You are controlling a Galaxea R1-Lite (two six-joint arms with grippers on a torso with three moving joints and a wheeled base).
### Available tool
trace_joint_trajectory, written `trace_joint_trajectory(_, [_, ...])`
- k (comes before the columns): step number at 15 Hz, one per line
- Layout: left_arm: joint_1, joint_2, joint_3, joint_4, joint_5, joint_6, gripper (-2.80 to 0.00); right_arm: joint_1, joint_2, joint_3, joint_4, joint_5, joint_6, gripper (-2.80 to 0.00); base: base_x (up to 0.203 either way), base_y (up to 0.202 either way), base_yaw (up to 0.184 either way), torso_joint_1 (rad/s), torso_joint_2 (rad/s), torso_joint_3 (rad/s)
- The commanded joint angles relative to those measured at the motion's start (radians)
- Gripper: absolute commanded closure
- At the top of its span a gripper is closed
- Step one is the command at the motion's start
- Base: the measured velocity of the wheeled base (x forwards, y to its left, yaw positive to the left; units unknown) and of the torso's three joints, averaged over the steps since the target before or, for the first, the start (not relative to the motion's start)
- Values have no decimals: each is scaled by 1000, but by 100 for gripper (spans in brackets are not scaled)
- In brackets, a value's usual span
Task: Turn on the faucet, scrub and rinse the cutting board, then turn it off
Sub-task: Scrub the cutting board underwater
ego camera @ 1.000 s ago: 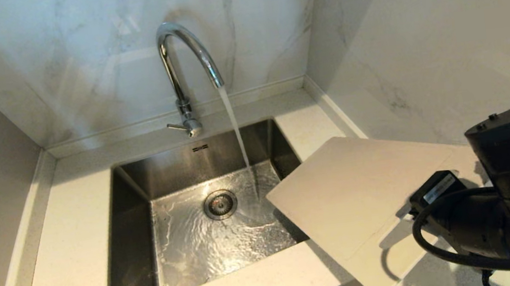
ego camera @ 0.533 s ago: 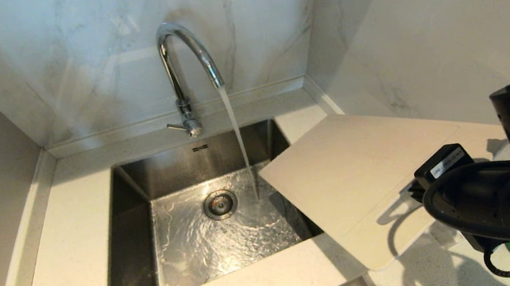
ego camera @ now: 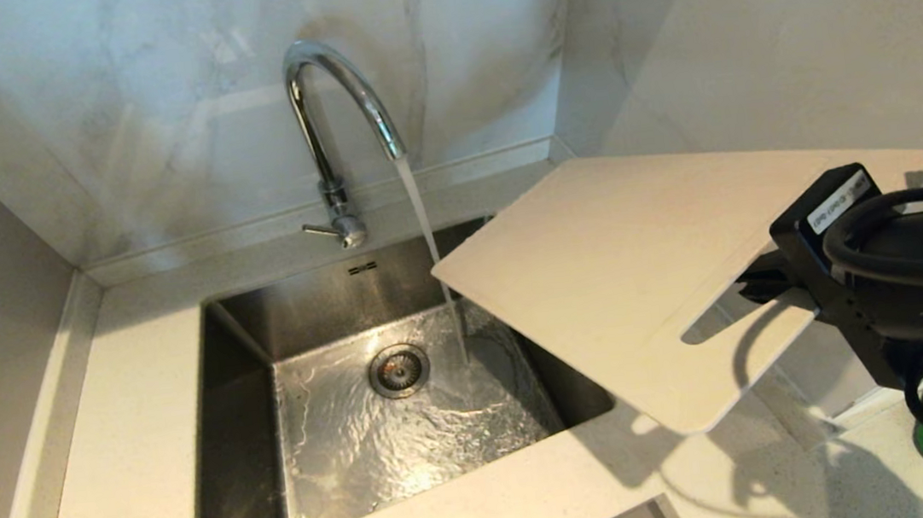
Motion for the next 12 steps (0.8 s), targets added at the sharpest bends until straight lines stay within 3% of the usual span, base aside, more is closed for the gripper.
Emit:
trace_joint_trajectory(1, [0,0,2,0,1,0,0,2,17,-56,23,21,-15,0,0,0,0,0,0,0])
trace_joint_trajectory(5, [0,0,2,0,1,0,0,1,40,-120,71,164,-118,0,0,0,0,0,0,0])
trace_joint_trajectory(10, [0,0,2,0,1,0,0,-1,96,-139,77,177,-212,0,0,0,0,0,0,0])
trace_joint_trajectory(12, [0,0,2,0,1,1,0,-1,91,-141,142,178,-233,0,0,0,0,0,0,0])
